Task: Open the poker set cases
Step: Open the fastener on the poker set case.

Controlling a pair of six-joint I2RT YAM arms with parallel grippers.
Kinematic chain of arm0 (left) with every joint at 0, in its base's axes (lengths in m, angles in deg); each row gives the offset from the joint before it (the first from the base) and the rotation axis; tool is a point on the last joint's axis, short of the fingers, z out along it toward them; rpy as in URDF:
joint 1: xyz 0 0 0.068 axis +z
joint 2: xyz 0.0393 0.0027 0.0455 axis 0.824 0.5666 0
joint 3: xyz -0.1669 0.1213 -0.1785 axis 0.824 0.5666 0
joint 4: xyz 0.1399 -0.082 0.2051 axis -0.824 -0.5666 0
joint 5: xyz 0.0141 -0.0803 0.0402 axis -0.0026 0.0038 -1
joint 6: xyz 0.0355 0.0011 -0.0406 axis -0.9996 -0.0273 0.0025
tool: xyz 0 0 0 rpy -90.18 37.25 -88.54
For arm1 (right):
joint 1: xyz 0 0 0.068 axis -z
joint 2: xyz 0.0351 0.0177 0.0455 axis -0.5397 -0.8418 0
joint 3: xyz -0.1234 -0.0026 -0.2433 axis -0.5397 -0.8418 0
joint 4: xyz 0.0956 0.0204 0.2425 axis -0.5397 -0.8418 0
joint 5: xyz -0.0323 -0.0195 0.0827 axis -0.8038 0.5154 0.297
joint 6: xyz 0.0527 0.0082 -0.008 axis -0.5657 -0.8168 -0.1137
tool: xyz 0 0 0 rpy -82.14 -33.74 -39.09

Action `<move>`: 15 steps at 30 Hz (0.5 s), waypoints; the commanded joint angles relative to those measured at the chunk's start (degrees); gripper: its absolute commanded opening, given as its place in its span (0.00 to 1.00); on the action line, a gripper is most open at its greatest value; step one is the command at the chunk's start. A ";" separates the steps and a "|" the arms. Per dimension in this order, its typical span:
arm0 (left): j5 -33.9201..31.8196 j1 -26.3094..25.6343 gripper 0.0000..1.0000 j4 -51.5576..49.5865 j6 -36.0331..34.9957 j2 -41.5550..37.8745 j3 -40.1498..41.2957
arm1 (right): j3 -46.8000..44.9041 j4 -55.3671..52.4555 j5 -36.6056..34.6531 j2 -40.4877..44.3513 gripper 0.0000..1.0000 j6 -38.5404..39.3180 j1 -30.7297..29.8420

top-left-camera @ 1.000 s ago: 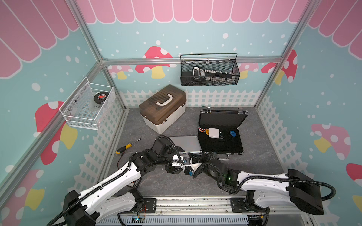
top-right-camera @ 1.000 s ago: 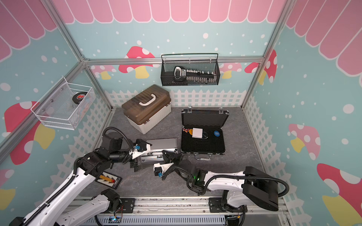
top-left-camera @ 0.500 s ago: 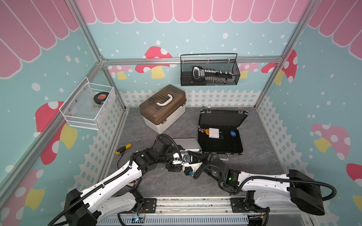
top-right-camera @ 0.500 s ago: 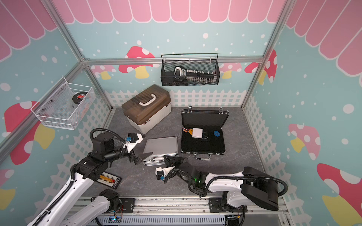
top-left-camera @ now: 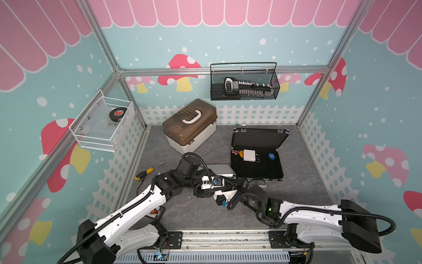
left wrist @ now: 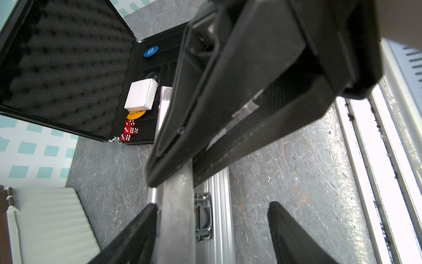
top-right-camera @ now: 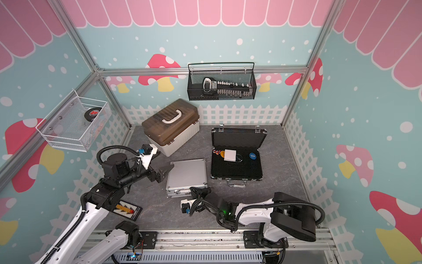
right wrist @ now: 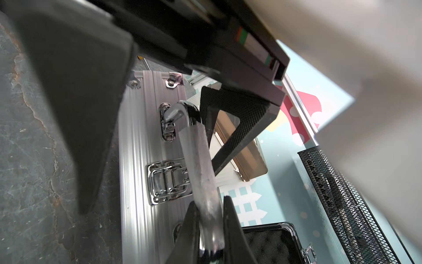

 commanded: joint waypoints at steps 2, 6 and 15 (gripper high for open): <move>6.06 0.45 0.74 -5.33 0.95 1.20 -2.22 | 3.07 10.86 -1.17 -0.37 0.00 -1.61 -0.55; 9.51 0.85 0.72 -9.22 0.59 1.87 -3.72 | 3.69 11.45 -2.50 -2.09 0.00 -0.79 -0.55; 9.70 1.03 0.65 -16.02 2.11 3.14 -6.13 | 4.05 11.97 -3.88 -3.13 0.00 -0.24 -0.50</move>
